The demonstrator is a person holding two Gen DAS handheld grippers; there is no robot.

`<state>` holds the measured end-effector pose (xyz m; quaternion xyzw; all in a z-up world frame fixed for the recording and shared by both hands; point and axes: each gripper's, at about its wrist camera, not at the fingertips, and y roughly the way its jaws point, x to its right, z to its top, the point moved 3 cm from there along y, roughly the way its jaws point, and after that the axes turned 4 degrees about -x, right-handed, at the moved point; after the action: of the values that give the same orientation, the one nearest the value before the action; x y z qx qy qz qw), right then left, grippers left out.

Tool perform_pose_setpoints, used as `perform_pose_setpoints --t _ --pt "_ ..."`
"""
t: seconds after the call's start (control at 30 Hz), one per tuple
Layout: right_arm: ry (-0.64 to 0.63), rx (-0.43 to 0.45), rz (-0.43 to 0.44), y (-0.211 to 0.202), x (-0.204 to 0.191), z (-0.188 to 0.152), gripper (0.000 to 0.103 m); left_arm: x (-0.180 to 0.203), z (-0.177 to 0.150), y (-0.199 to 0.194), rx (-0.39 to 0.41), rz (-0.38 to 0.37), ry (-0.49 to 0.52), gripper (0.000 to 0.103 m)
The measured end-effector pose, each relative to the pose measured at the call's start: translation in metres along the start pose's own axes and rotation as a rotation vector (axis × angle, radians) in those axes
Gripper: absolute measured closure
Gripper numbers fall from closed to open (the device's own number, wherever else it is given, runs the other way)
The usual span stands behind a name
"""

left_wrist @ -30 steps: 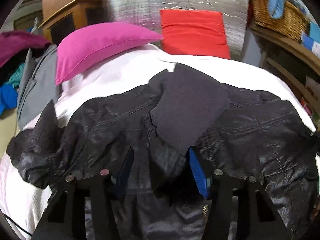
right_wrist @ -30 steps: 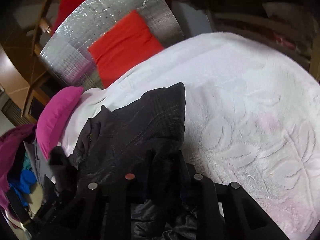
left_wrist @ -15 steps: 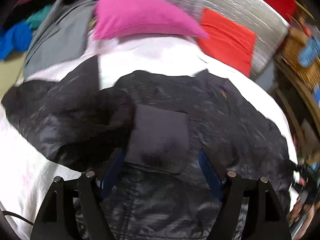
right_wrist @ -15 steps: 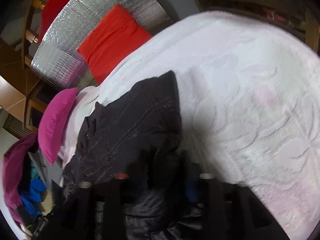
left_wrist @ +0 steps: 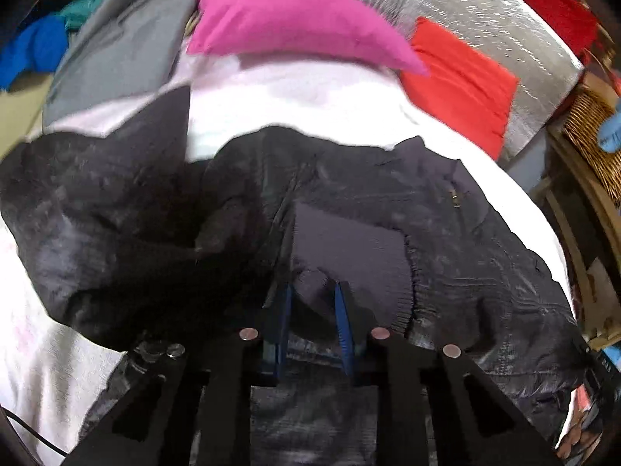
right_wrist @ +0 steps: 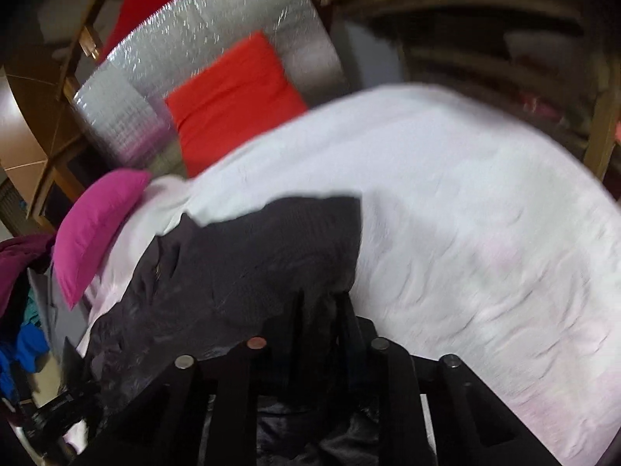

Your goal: Fold large clothes

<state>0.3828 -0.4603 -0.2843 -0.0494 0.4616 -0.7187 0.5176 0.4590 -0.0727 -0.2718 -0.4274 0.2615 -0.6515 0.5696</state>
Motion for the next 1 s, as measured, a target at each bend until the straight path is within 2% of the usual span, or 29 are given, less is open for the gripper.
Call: perform_pose_setpoints --t 0.03,0.13,0.23,0.3,0.33,0.37,0.43,0.5,0.53,0.57,0.63,0.67,0.77,0.8,0.83,0.93,0.97,1.0 --pt "0.004 -0.018 -0.015 0.006 0.004 -0.001 0.084 0.003 -0.002 0.002 -0.003 0.044 0.022 0.079" --pt "0.059 -0.154 -0.010 0.035 0.017 -0.011 0.084 -0.002 -0.008 0.020 -0.080 0.122 0.030 0.079" --pt "0.102 -0.173 0.019 0.029 0.022 -0.004 0.079 -0.003 -0.008 0.020 -0.091 0.127 0.032 0.079" --pt "0.158 -0.171 0.070 0.017 0.026 0.003 0.063 -0.003 -0.005 0.015 -0.081 0.118 0.034 0.079" --pt "0.184 -0.153 0.090 0.010 0.029 0.005 0.041 -0.004 -0.005 0.014 -0.083 0.111 0.028 0.079" --pt "0.208 -0.121 0.103 0.002 0.032 0.008 0.031 -0.007 -0.004 0.011 -0.088 0.100 0.020 0.079" --pt "0.204 -0.037 0.115 -0.016 0.031 0.012 0.031 -0.016 -0.003 0.003 -0.083 0.079 0.007 0.079" --pt "0.142 0.009 0.156 -0.030 0.015 0.013 0.036 -0.020 -0.002 -0.010 -0.055 0.066 0.009 0.079" --pt "0.101 0.020 0.167 -0.034 0.004 0.012 0.049 -0.020 -0.002 -0.016 -0.026 0.076 0.022 0.079" --pt "0.035 0.026 0.160 -0.037 -0.012 0.010 0.058 -0.022 -0.002 -0.020 -0.005 0.086 0.036 0.078" --pt "-0.047 0.023 0.157 -0.036 -0.033 0.006 0.059 -0.021 -0.003 -0.026 0.020 0.095 0.059 0.075" --pt "-0.081 0.007 0.166 -0.032 -0.046 0.002 0.059 -0.021 -0.003 -0.028 0.035 0.092 0.069 0.071" --pt "-0.143 -0.064 0.167 -0.016 -0.070 -0.016 0.059 -0.023 -0.005 -0.027 0.040 0.099 0.079 0.049" --pt "-0.159 -0.103 0.162 -0.006 -0.078 -0.022 0.059 -0.023 -0.006 -0.025 0.031 0.102 0.082 0.046" --pt "-0.170 -0.134 0.154 0.000 -0.080 -0.027 0.059 -0.022 -0.007 -0.018 0.010 0.106 0.088 0.046" --pt "-0.195 -0.258 0.088 0.031 -0.084 -0.048 0.059 -0.019 -0.011 0.014 -0.115 0.129 0.121 0.045" --pt "-0.188 -0.294 0.067 0.041 -0.082 -0.053 0.058 -0.019 -0.012 0.020 -0.130 0.139 0.124 0.044" --pt "-0.184 -0.291 0.067 0.041 -0.080 -0.058 0.058 -0.018 -0.012 0.019 -0.116 0.145 0.127 0.044"
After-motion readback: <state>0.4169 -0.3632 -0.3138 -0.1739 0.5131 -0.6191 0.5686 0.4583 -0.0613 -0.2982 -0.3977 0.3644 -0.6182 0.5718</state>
